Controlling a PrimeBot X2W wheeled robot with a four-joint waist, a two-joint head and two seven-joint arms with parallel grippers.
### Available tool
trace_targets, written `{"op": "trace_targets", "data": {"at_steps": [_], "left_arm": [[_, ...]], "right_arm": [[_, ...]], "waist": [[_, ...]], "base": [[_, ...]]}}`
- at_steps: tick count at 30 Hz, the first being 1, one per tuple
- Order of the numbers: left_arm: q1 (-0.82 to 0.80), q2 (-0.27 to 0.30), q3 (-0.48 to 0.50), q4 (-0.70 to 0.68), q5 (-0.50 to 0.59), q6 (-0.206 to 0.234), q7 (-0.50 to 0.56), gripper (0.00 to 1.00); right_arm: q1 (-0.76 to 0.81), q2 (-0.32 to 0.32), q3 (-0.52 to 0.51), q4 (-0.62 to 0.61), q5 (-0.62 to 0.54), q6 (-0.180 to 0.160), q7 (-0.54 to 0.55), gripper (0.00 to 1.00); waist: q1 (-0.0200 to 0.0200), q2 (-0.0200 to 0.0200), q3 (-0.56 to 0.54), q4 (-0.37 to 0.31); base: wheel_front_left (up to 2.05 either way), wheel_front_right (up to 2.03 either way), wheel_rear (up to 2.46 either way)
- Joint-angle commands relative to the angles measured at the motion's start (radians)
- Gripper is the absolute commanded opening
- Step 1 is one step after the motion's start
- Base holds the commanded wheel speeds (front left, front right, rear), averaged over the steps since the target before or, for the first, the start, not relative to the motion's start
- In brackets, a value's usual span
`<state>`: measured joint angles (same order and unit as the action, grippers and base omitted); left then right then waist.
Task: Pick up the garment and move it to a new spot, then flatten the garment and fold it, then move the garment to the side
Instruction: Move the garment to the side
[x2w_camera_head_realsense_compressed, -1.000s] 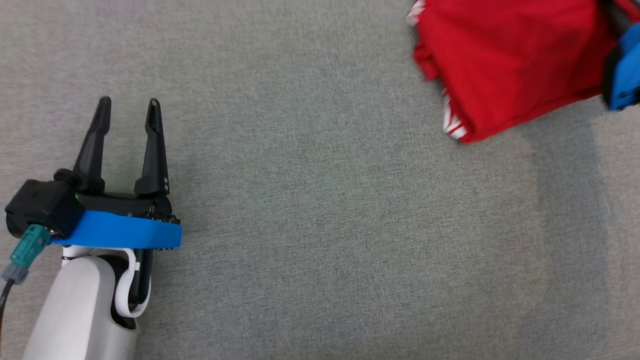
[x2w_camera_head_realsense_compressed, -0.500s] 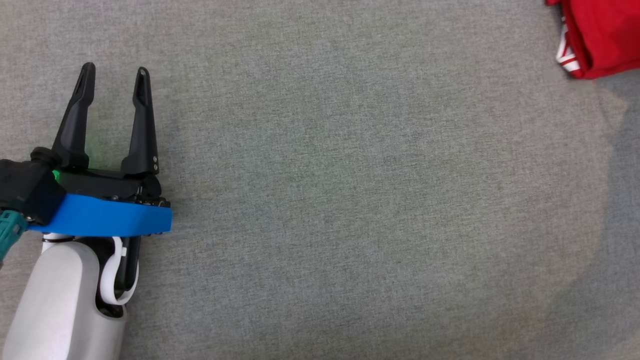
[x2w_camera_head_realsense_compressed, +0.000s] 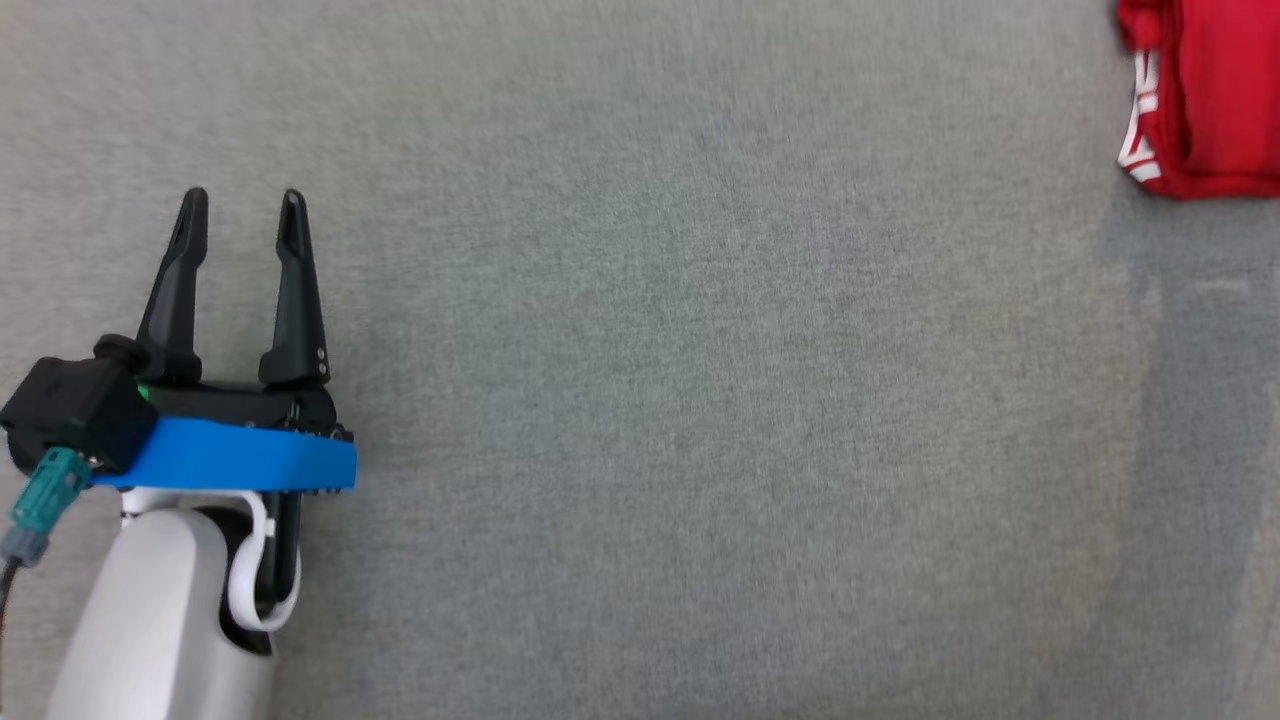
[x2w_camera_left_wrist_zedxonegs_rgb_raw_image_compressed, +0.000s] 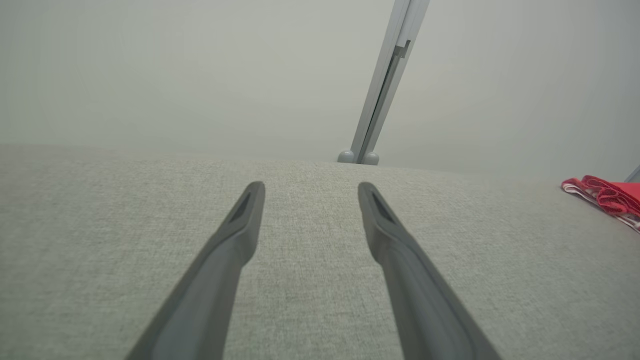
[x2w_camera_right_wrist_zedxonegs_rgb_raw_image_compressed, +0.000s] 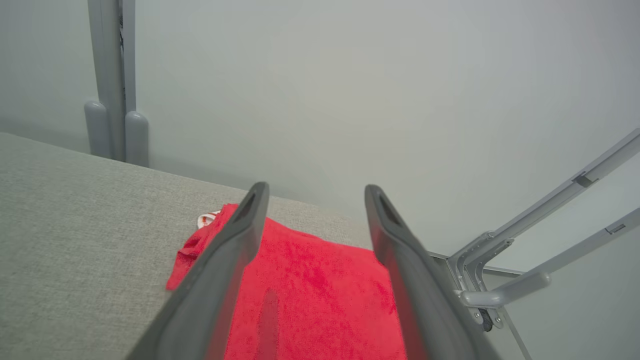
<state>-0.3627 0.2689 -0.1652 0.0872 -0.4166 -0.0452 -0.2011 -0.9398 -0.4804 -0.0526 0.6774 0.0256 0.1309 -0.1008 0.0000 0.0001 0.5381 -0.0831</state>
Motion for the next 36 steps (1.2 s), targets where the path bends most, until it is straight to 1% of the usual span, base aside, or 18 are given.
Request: {"op": "trace_targets", "data": {"at_steps": [1,6,7,8,9,13,14,15,17,20,21,26,31,36], "left_arm": [[0.012,-0.008,0.003,0.017,-0.004,-0.003,-0.011,1.0],[0.057,-0.034,0.0,0.107,-0.023,-0.012,-0.039,1.0],[0.057,-0.034,0.0,0.107,-0.023,-0.012,-0.039,1.0],[0.08,-0.043,-0.003,0.138,-0.024,-0.015,-0.046,1.0],[0.09,-0.048,-0.008,0.153,-0.023,-0.016,-0.048,1.0],[0.138,-0.068,-0.026,0.204,-0.023,-0.022,-0.055,1.0],[0.138,-0.068,-0.026,0.204,-0.023,-0.022,-0.055,1.0],[0.159,-0.074,-0.031,0.226,-0.025,-0.024,-0.057,1.0],[0.178,-0.078,-0.033,0.243,-0.025,-0.026,-0.058,1.0],[0.204,-0.08,-0.035,0.255,-0.024,-0.03,-0.06,1.0],[0.204,-0.08,-0.035,0.255,-0.024,-0.03,-0.06,1.0],[0.244,-0.077,-0.04,0.275,-0.02,-0.03,-0.063,1.0],[0.274,-0.077,-0.044,0.283,-0.021,-0.024,-0.063,1.0],[0.304,-0.067,-0.037,0.286,-0.025,-0.017,-0.063,1.0]], "right_arm": [[0.033,0.011,0.003,-0.006,0.011,0.0,-0.018,1.0],[0.153,0.076,0.047,-0.031,0.097,0.0,-0.068,1.0],[0.153,0.076,0.047,-0.031,0.097,0.0,-0.068,1.0],[0.219,0.094,0.062,-0.048,0.134,0.0,-0.083,1.0],[0.254,0.098,0.062,-0.062,0.152,0.0,-0.089,1.0],[0.41,0.119,0.061,-0.144,0.218,0.0,-0.089,1.0],[0.41,0.119,0.061,-0.144,0.218,0.0,-0.089,1.0],[0.492,0.13,0.057,-0.194,0.235,0.0,-0.075,1.0],[0.572,0.148,0.049,-0.253,0.24,0.0,-0.057,1.0],[0.687,0.195,0.026,-0.348,0.239,0.0,-0.023,1.0],[0.687,0.195,0.026,-0.348,0.239,0.0,-0.023,1.0],[0.836,0.27,-0.007,-0.466,0.219,0.0,0.022,1.0],[0.937,0.35,-0.061,-0.559,0.195,0.0,0.042,1.0],[0.993,0.393,-0.085,-0.611,0.168,0.0,0.053,1.0]], "waist": [[0.0,-0.0001,-0.035,-0.006],[0.0,-0.0001,-0.155,0.02],[0.0,-0.0001,-0.155,0.02],[0.0,-0.0001,-0.207,0.034],[0.0,-0.0001,-0.231,0.045],[0.0,-0.0001,-0.314,0.081],[0.0,-0.0001,-0.314,0.081],[0.0,-0.0001,-0.355,0.098],[0.0,-0.0001,-0.389,0.111],[0.0,-0.0001,-0.43,0.124],[0.0,-0.0001,-0.43,0.124],[0.0,-0.0001,-0.492,0.131],[0.0,-0.0001,-0.527,0.129],[0.0,-0.0001,-0.547,0.114]], "base": [[0.0,0.0,0.0],[0.0,0.0,0.0],[0.0,0.0,0.0],[0.0,0.0,0.0],[0.0,0.0,0.0],[0.0,0.0,0.0],[0.0,0.0,0.0],[0.0,0.0,0.0],[0.0,0.0,0.0],[0.0,0.0,0.0],[0.0,0.0,0.0],[0.0,0.0,0.0],[0.0,0.0,0.0],[0.0,0.0,0.0]]}}
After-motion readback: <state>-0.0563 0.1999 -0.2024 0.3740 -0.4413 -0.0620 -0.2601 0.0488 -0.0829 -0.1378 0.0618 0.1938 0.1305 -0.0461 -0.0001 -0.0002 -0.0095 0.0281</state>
